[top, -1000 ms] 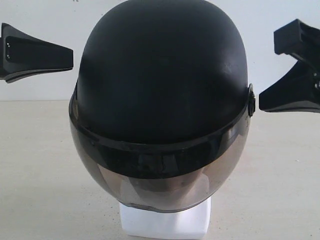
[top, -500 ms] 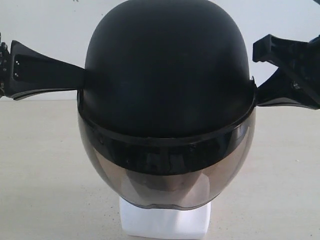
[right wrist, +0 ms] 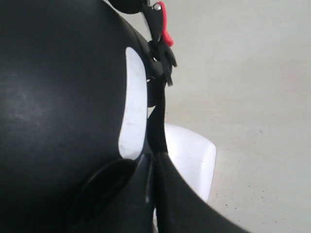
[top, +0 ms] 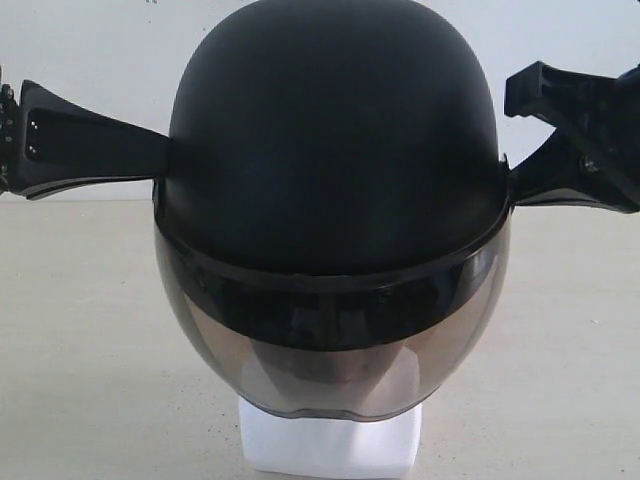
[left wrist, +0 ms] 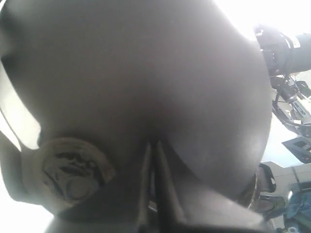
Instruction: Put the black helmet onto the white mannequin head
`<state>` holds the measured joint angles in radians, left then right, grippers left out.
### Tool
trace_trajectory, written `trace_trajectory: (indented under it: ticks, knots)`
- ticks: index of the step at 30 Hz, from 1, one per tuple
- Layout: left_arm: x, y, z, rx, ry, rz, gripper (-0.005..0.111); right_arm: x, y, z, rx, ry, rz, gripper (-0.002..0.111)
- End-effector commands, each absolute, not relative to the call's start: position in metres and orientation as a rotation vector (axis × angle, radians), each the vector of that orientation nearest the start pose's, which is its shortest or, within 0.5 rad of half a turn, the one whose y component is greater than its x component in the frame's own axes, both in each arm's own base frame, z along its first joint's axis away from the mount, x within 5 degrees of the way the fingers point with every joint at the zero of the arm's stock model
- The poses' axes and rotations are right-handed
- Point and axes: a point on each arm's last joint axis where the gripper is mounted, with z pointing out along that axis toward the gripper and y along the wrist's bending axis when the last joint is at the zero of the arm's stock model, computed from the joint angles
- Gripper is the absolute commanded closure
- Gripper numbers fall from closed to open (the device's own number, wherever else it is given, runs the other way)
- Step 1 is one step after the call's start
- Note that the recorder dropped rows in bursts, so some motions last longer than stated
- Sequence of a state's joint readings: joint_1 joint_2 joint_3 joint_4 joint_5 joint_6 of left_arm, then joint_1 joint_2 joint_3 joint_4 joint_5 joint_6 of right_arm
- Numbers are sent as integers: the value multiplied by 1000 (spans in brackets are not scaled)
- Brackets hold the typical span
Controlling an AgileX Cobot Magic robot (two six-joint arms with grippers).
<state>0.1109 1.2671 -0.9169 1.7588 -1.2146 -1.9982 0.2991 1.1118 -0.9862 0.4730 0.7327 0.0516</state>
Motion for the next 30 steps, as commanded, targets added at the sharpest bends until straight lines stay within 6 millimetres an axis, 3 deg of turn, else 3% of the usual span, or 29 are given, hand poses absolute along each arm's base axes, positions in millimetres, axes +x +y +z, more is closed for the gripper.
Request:
trace_trajectory:
  ticks: [1,7,15,21,25,30]
  knots:
    - [226,-51,348,532,1899,-1154,102,204,94,354,-30,2331,752,108]
    - [212,-47,359,513,1870,-1118,102,188,84,361,-99,2334,640,108]
    - [189,-52,343,484,1899,-1145,102,159,66,371,-182,2334,469,108]
    - [165,-56,339,475,1891,-1147,102,136,60,375,-211,2363,459,108]
    - [147,-63,340,501,1873,-1163,102,119,56,371,-248,2476,453,108]
    - [128,-77,337,594,1856,-1213,102,112,55,370,-264,2519,450,108]
